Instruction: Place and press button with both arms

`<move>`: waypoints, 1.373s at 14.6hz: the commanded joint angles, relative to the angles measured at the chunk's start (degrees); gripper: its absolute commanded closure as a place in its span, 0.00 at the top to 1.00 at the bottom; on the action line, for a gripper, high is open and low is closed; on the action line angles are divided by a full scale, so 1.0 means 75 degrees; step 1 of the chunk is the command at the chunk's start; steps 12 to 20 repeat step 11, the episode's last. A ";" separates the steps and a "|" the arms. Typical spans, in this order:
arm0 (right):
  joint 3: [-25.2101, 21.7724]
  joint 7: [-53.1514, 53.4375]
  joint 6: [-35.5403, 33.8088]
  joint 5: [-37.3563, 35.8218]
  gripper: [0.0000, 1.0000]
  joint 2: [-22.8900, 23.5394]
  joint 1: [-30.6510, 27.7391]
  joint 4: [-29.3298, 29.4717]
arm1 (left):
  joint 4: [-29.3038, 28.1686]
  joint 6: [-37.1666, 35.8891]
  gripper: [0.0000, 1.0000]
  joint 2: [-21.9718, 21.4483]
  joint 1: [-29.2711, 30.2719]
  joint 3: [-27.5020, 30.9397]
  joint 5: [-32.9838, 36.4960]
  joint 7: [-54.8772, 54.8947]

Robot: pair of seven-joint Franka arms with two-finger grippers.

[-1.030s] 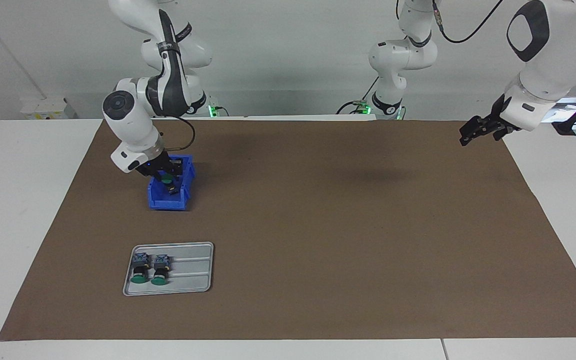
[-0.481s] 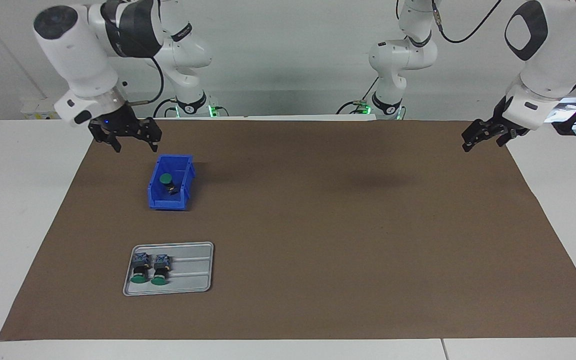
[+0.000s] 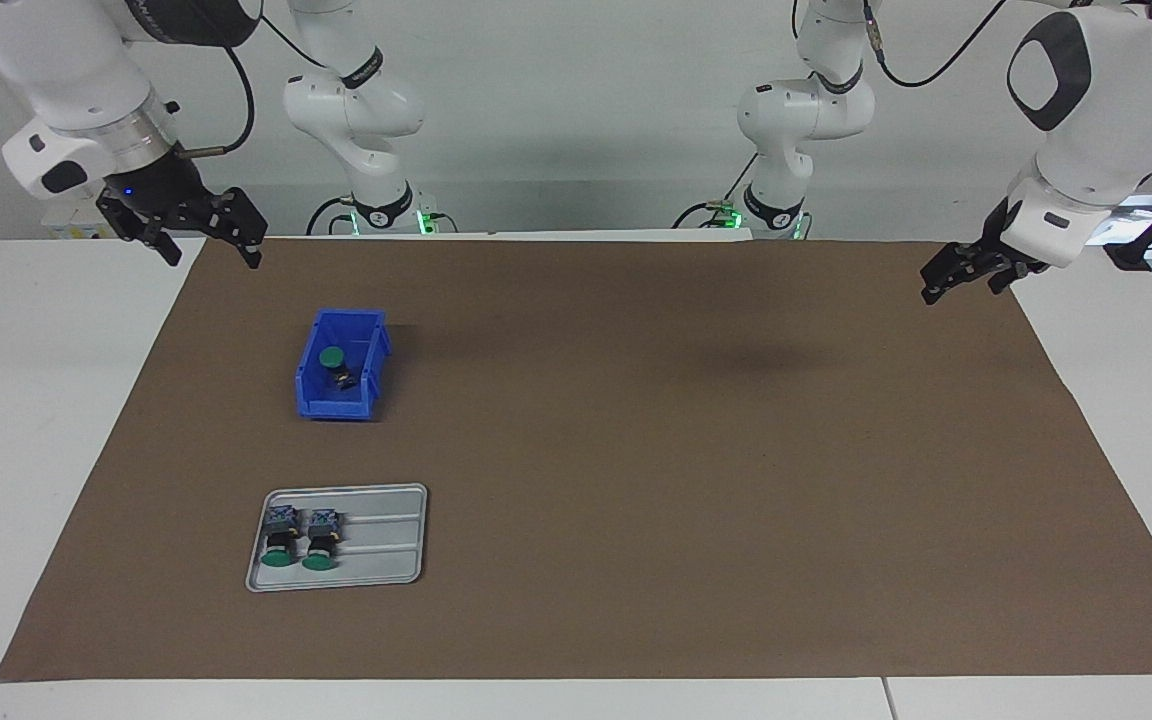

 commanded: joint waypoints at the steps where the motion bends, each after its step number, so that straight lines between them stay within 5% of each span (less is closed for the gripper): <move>1: -0.0226 -0.0168 -0.0152 -0.0080 1.00 -0.0083 0.0372 0.0072 | -0.0267 0.0091 1.00 -0.0255 -0.0064 -0.0007 0.0086 0.0110; 20: -0.0440 -0.0168 -0.0070 -0.0104 1.00 -0.0002 0.0563 -0.0034 | -0.0209 0.0044 1.00 -0.0337 -0.0064 -0.0043 0.0051 0.0075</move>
